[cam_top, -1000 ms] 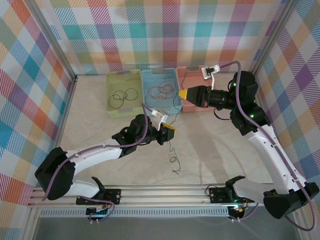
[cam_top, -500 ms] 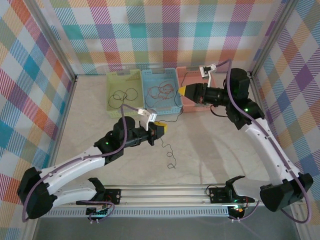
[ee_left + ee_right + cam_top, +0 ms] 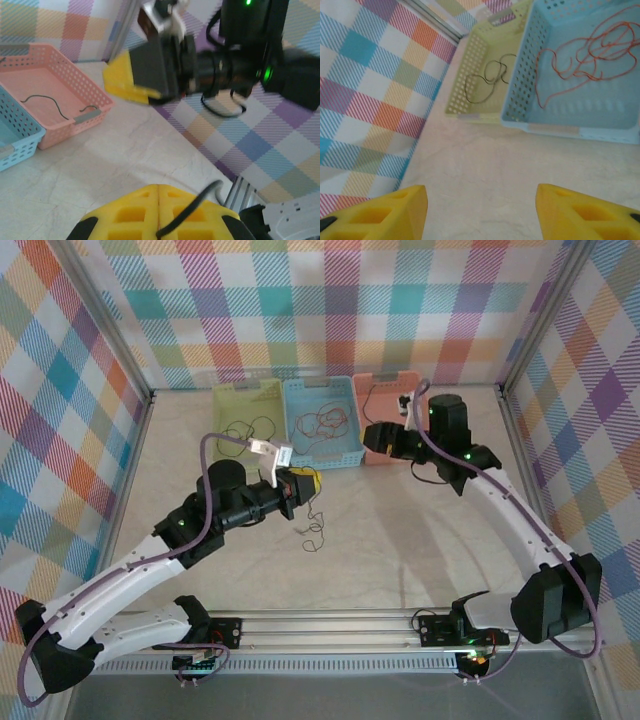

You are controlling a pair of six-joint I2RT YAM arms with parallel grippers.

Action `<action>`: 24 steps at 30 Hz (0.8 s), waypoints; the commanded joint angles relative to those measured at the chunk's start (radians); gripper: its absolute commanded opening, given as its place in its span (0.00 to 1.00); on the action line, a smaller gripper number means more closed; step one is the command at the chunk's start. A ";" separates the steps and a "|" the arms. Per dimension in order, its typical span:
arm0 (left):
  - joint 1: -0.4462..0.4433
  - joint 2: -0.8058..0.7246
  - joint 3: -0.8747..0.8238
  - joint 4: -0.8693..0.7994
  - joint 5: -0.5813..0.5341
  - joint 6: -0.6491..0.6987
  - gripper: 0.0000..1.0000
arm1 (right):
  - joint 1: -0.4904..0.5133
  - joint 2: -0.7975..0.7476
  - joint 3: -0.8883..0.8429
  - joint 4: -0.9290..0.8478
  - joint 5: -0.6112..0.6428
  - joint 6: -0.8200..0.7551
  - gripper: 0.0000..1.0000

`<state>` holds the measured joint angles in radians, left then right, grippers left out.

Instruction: Untangle the cables

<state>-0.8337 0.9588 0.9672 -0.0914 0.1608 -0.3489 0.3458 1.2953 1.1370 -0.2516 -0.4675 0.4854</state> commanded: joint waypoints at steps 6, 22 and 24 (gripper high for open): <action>-0.006 0.013 0.179 -0.157 -0.027 -0.054 0.00 | 0.013 -0.190 -0.318 0.418 -0.165 -0.087 0.53; -0.007 0.086 0.333 -0.216 0.025 -0.039 0.00 | 0.263 -0.198 -0.500 0.639 -0.304 -0.336 0.61; -0.006 0.090 0.351 -0.221 0.025 -0.040 0.00 | 0.286 -0.178 -0.510 0.650 -0.302 -0.359 0.62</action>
<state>-0.8337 1.0519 1.2713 -0.3088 0.1738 -0.3859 0.6094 1.0916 0.6498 0.3317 -0.7364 0.2054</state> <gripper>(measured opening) 0.061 0.618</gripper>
